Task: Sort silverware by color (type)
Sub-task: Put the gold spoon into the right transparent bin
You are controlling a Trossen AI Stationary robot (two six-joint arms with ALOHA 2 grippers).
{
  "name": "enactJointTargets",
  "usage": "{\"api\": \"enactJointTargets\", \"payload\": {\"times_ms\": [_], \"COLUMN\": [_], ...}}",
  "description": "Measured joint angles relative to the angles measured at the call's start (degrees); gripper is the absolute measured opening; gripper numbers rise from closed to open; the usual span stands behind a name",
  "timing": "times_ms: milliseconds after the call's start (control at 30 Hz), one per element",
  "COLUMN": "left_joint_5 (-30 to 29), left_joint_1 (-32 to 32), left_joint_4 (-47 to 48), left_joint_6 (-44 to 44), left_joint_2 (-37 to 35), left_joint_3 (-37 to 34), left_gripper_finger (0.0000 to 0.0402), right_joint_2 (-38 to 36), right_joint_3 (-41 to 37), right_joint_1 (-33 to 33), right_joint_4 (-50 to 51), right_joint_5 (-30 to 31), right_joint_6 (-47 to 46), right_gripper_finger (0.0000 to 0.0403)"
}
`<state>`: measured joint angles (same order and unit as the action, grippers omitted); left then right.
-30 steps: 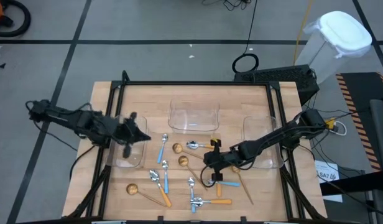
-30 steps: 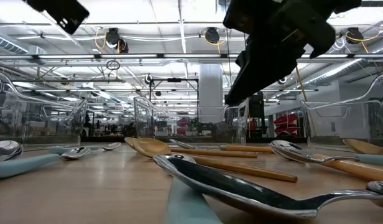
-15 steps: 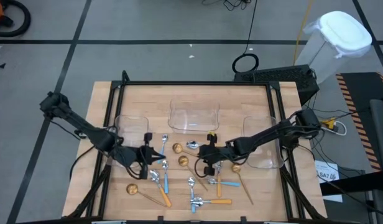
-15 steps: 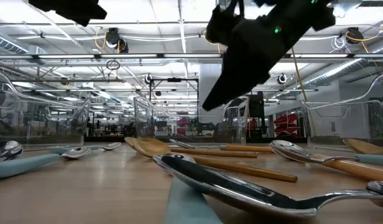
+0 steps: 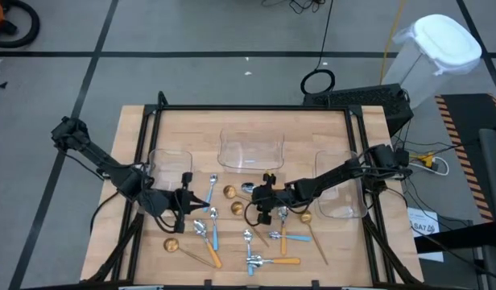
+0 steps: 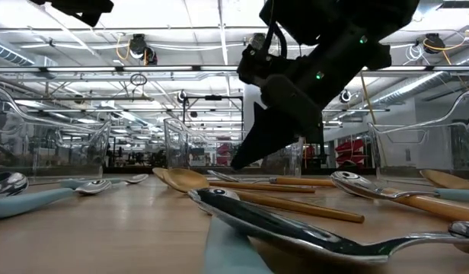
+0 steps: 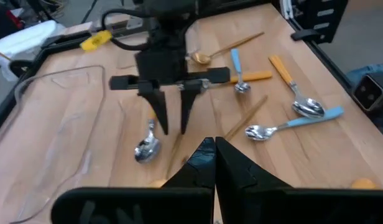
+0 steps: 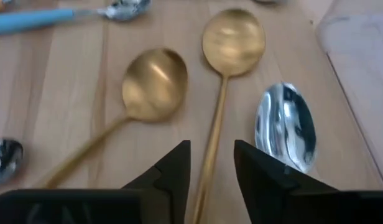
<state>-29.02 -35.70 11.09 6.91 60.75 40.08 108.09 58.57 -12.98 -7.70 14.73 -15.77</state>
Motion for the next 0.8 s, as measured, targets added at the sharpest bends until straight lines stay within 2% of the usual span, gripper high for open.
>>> {"api": "enactJointTargets", "payload": {"times_ms": [167, 467, 567, 733, 800], "left_joint_5": [-2.6, -2.6, -2.6, -2.6, -2.6], "left_joint_1": [-1.2, -1.1, -1.1, -1.1, -1.1], "left_joint_4": [-0.4, -0.8, -1.0, -2.1, -2.2], "left_joint_6": [1.4, 1.8, 1.8, 1.8, 1.8], "left_joint_2": [0.7, 0.7, 0.7, 0.7, 0.7], "left_joint_3": [-0.4, -0.4, -0.4, -0.4, -0.4], "left_gripper_finger": [0.0001, 0.0001, 0.0001, 0.0001, 0.0001], "right_joint_2": [2.5, 4.9, 5.0, 5.1, 5.1], "right_joint_3": [0.0, 0.1, 0.1, 0.1, 0.1], "right_joint_1": [0.7, 2.2, 2.6, 3.2, 3.2], "right_joint_4": [-1.9, -3.1, -3.0, -2.8, -2.8], "right_joint_5": [-1.9, -3.0, -2.9, -2.7, -2.7], "right_joint_6": [1.6, 1.0, 0.5, -0.1, -0.1], "right_gripper_finger": [0.0127, 0.0122, 0.0098, 0.0024, 0.0014]}}
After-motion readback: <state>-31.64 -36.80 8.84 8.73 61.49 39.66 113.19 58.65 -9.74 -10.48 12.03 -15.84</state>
